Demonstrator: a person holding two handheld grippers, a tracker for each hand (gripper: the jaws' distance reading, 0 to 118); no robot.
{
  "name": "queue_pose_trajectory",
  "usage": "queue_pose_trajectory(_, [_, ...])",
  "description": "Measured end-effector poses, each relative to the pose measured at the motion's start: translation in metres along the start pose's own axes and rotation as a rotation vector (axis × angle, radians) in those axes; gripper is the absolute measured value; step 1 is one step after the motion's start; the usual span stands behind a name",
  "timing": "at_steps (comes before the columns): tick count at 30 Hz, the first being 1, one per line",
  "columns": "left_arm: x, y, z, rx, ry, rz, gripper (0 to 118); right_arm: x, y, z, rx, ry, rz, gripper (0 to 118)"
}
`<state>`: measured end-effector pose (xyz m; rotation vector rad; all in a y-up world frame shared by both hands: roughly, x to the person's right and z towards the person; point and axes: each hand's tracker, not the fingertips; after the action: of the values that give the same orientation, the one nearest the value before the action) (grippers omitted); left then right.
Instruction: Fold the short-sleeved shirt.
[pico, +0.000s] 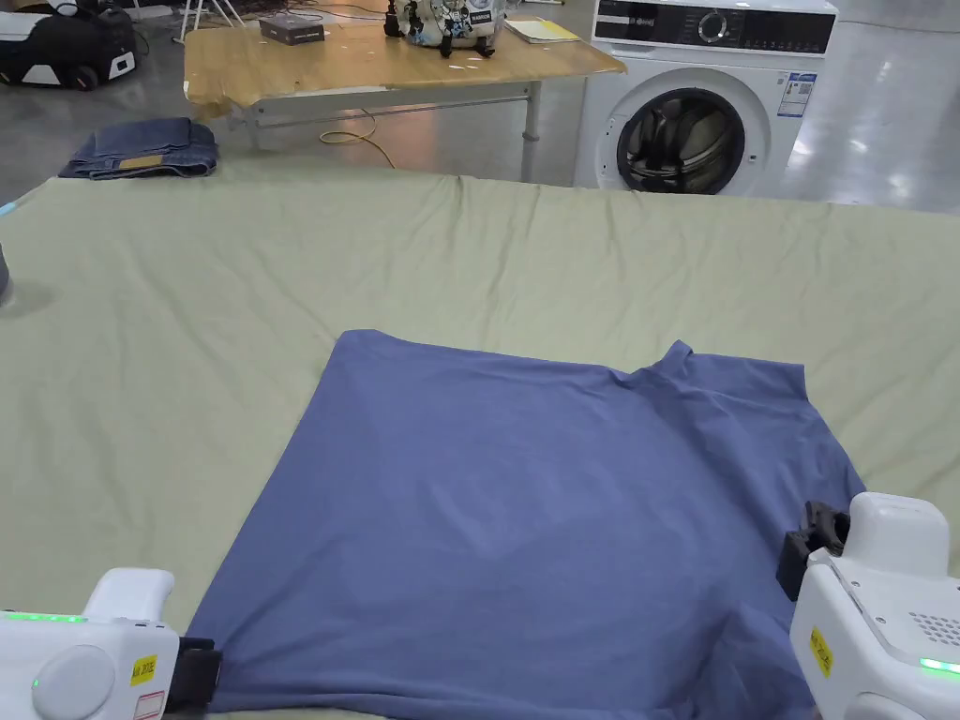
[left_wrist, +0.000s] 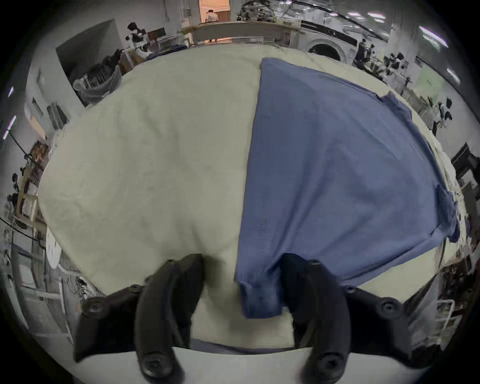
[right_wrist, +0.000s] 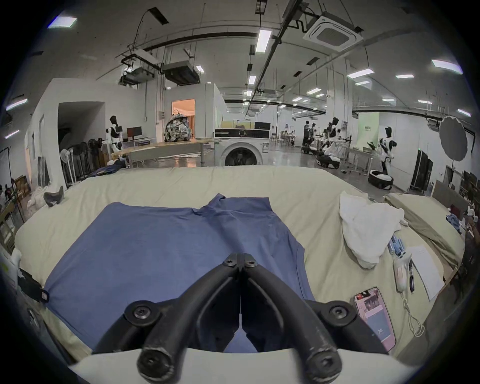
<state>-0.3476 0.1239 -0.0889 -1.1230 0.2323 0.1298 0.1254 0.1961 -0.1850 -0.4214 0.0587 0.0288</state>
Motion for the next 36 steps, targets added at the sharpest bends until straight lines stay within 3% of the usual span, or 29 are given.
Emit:
queue_pose_trajectory(2, [0.006,0.0,0.004,0.028,-0.038,-0.049,14,0.002,-0.002,0.0,-0.009,-0.005,0.001,0])
queue_pose_trajectory(4, [0.007,0.003,0.002,0.007,-0.059,-0.043,4,0.006,-0.005,-0.001,-0.031,-0.002,-0.012,0])
queue_pose_trajectory(8, [0.004,0.005,0.004,0.004,-0.068,-0.042,2,0.02,-0.009,0.004,-0.066,-0.008,-0.029,0])
queue_pose_trajectory(12, [0.003,0.004,0.007,0.012,-0.074,-0.042,2,0.046,-0.01,0.009,-0.205,-0.016,0.02,0])
queue_pose_trajectory(16, [0.003,0.005,0.006,0.011,-0.078,-0.033,1,0.072,-0.02,0.017,-0.332,-0.004,0.065,50])
queue_pose_trajectory(17, [0.003,0.005,0.007,0.012,-0.077,-0.037,1,0.078,-0.026,0.017,-0.368,-0.001,0.079,57])
queue_pose_trajectory(21, [0.001,0.006,0.006,0.011,-0.082,-0.032,1,0.094,-0.053,0.017,-0.491,0.006,0.057,63])
queue_pose_trajectory(26, [-0.002,0.006,0.007,0.011,-0.097,-0.02,1,0.1,-0.093,0.006,-0.631,0.01,0.062,59])
queue_pose_trajectory(28, [-0.003,0.006,0.007,0.009,-0.102,-0.016,1,0.099,-0.1,0.006,-0.586,0.058,0.004,30])
queue_pose_trajectory(30, [-0.003,0.006,0.007,0.009,-0.105,-0.011,1,0.096,-0.097,0.005,-0.59,0.062,-0.008,9])
queue_pose_trajectory(34, [-0.003,0.01,0.015,0.032,-0.133,0.018,1,0.091,-0.092,0.006,-0.588,0.064,0.029,6])
queue_pose_trajectory(36, [-0.005,0.017,0.023,0.067,-0.163,0.042,1,0.093,-0.084,0.011,-0.563,0.078,0.006,6])
